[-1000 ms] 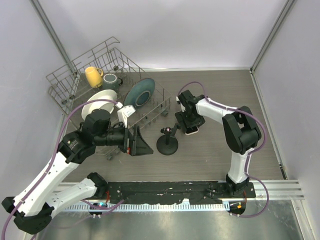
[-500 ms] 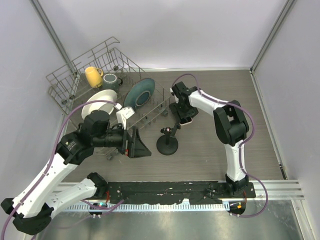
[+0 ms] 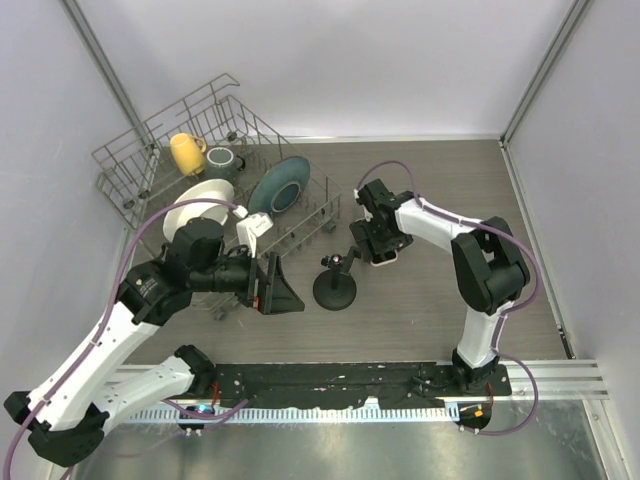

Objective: Place the phone on the phone stand

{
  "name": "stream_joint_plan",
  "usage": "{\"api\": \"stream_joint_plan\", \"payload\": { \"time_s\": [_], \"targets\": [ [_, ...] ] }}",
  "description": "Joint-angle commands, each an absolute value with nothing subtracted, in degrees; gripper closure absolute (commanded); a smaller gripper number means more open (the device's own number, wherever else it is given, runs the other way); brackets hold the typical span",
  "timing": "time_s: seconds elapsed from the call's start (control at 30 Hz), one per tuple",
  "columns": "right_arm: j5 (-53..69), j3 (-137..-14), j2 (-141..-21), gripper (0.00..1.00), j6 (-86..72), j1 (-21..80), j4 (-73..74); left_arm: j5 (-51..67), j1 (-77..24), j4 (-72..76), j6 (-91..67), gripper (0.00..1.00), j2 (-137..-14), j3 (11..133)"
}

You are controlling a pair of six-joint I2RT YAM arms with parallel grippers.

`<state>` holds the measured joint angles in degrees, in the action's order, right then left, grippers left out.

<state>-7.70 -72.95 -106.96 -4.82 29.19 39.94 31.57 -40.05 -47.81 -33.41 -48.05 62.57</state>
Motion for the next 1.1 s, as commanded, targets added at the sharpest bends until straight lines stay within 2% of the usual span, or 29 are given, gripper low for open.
{"api": "stream_joint_plan", "payload": {
  "time_s": [0.0, 0.13, 0.43, 1.07],
  "targets": [
    [-7.5, -75.8, -102.0, 0.10, -5.6, 29.6, 35.7, 33.0, -40.1, -45.8, -32.7, 0.00, -47.4, 63.8],
    [-8.1, -79.4, -101.9, 0.10, -5.0, 29.4, 32.7, 31.9, -40.1, -45.7, -33.3, 0.00, -45.9, 63.1],
    [-9.9, -90.6, -114.3, 0.09, -3.3, 28.6, 35.0, 30.4, -40.1, -48.8, -32.8, 0.00, -45.7, 65.3],
    [-7.3, -73.2, -105.6, 0.09, -4.6, 28.7, 27.2, 31.5, -40.0, -46.8, -33.8, 0.00, -45.8, 63.6]
  ]
}}
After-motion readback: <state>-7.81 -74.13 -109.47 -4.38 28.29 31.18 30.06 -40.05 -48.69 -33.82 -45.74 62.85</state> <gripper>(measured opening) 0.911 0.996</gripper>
